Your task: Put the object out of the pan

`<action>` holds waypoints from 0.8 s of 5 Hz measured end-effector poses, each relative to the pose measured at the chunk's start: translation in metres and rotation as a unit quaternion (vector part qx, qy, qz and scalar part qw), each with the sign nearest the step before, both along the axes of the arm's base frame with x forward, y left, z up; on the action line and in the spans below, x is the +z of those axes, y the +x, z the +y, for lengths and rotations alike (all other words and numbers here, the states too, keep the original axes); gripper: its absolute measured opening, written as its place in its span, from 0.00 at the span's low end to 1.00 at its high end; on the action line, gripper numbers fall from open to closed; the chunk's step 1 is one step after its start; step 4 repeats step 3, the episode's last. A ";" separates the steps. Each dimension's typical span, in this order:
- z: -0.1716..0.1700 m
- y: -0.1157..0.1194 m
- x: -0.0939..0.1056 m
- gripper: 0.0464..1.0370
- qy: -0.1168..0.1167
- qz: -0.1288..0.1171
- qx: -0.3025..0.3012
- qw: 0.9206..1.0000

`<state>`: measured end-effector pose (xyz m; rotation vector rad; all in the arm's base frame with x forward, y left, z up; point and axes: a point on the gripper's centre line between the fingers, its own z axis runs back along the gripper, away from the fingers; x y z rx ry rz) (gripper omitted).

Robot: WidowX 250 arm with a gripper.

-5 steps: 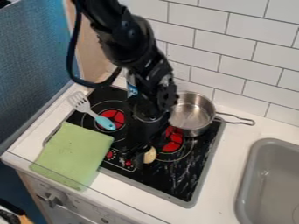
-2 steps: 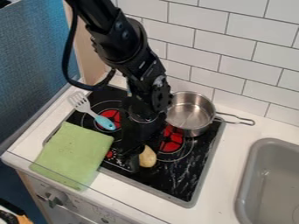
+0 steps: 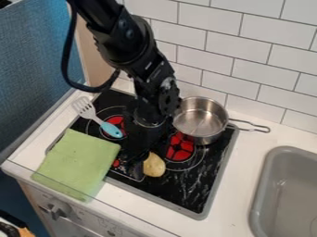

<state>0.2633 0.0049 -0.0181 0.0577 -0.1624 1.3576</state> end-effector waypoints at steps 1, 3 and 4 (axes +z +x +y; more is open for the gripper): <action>-0.001 0.001 0.012 0.96 0.004 -0.010 -0.001 1.000; -0.009 0.005 0.044 0.96 -0.010 -0.033 -0.039 0.999; -0.009 0.005 0.044 0.96 -0.010 -0.033 -0.039 0.999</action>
